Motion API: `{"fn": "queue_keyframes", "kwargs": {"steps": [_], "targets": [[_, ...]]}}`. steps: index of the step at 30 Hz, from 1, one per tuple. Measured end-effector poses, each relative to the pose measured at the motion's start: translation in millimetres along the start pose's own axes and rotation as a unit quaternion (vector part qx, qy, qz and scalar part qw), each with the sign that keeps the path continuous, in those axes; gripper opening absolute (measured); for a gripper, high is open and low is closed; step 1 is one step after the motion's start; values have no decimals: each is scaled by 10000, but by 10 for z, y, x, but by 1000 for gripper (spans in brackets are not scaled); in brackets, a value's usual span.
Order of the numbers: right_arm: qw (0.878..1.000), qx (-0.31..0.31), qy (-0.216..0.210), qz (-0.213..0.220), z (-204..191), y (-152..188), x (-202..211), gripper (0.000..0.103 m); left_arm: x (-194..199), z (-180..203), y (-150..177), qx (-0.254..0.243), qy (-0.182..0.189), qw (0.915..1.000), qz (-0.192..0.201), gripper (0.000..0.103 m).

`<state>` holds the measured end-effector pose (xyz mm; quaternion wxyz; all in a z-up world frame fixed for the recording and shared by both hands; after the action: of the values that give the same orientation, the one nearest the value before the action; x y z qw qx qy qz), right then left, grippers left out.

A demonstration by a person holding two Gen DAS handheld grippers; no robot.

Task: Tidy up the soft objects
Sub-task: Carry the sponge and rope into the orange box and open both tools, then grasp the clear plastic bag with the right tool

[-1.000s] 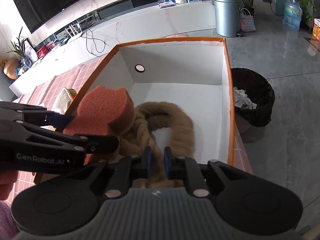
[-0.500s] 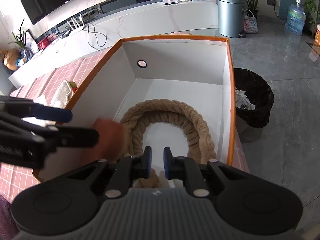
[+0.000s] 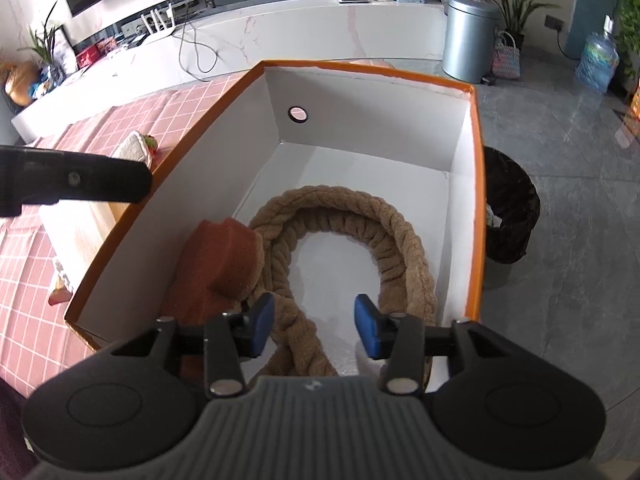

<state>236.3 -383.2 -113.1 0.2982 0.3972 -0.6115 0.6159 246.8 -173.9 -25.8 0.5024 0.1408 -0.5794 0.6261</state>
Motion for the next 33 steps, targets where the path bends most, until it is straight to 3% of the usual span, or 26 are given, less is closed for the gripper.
{"fn": "queue_keyframes", "kwargs": {"steps": [3,6,8,10,13,16,24,29,33], "targets": [[9995,148,-209,-193,-101,-12,-92,56,-14,-110,111,133,-80,9997,-179,80],[9982,265,-216,-485,-170,6,-232,39,-21,-194,239,294,-27,9992,-251,77],[9975,232,-175,-641,-185,35,-317,35,-28,-233,327,384,-5,9987,-320,73],[9970,147,-230,-719,-212,64,-370,11,-38,-255,407,453,110,9982,-386,69],[9957,-95,-588,-709,-300,80,-373,5,-66,-304,565,621,319,9963,-504,65],[9961,-19,-620,-635,-391,95,-359,4,-105,-304,633,803,539,9935,-597,60],[9961,90,-531,-698,-425,165,-247,5,-52,-292,762,1070,755,9895,-610,59],[9987,191,-55,-461,-415,193,-59,16,101,-374,851,1092,649,9914,-323,59],[9991,241,323,157,-473,137,286,29,396,-595,906,1228,522,9910,63,59]]}}
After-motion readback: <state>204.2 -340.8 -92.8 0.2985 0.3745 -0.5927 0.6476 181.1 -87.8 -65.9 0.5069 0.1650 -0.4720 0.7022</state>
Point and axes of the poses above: each gripper's, at about its wrist camera, not at the fingertips, and x roughly against the way its jaws point, z to its right, y to its underside, the point moved 6 cm from there along -x, roughly the way its jaws point, and after that the axes turned 6 degrees about x, right-handed, at the moved point
